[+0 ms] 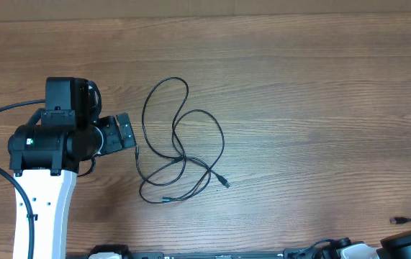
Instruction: Untangle cables
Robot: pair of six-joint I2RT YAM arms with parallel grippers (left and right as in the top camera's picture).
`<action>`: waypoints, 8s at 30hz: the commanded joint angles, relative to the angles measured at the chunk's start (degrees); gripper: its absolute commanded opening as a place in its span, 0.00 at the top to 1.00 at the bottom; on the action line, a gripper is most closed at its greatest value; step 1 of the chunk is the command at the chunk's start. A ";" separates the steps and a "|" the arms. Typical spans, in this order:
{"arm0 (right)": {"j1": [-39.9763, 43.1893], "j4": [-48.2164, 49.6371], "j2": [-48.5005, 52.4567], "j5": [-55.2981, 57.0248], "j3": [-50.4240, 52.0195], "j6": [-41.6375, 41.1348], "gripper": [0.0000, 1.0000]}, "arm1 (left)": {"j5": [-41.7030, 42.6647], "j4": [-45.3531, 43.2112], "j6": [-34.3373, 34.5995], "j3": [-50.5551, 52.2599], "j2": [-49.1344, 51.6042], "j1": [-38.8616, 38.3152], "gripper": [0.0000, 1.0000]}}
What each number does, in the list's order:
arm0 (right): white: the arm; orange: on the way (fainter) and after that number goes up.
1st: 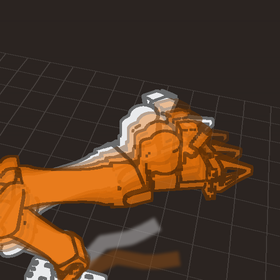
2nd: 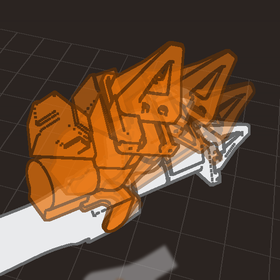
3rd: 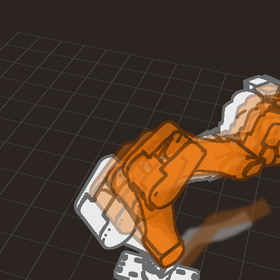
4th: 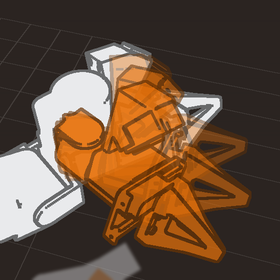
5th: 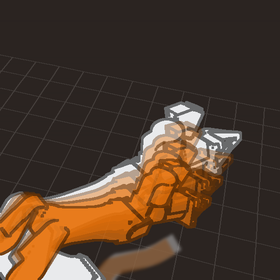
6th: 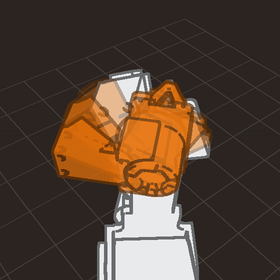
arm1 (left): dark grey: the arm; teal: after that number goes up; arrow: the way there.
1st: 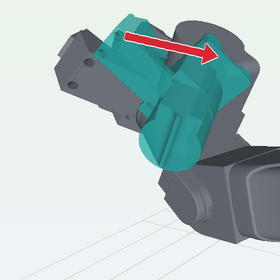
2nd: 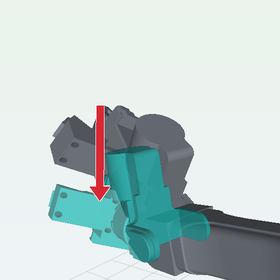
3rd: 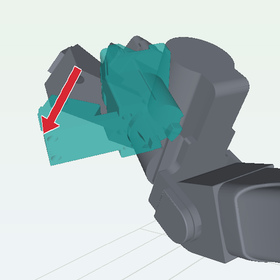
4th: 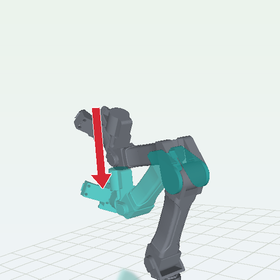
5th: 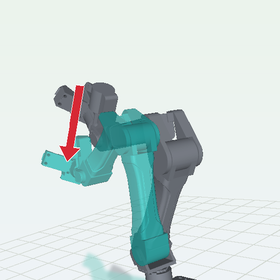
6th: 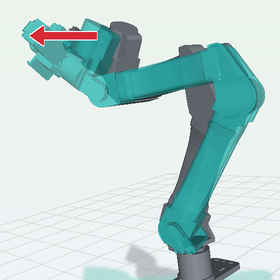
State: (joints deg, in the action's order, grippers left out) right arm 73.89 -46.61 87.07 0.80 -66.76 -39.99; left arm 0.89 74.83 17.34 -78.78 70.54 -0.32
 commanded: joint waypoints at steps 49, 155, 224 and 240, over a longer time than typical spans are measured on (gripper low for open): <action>-20.13 3.32 0.04 -4.04 7.67 12.26 0.05 | 0.17 -0.07 -1.07 -0.11 0.28 0.28 0.00; -114.51 33.33 18.86 -29.33 9.07 53.64 0.04 | 0.17 -0.07 -1.07 -0.11 0.28 0.28 0.00; -115.45 49.37 27.50 -23.98 8.90 55.65 0.96 | 0.17 -0.07 -1.07 -0.11 0.28 0.28 0.00; -115.38 50.12 23.10 -22.71 8.50 53.40 0.96 | 0.17 -0.07 -1.07 -0.11 0.28 0.28 0.00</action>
State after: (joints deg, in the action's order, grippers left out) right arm -41.39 3.42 113.40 -23.49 -58.26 14.98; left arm 0.89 74.83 17.34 -78.78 70.54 -0.32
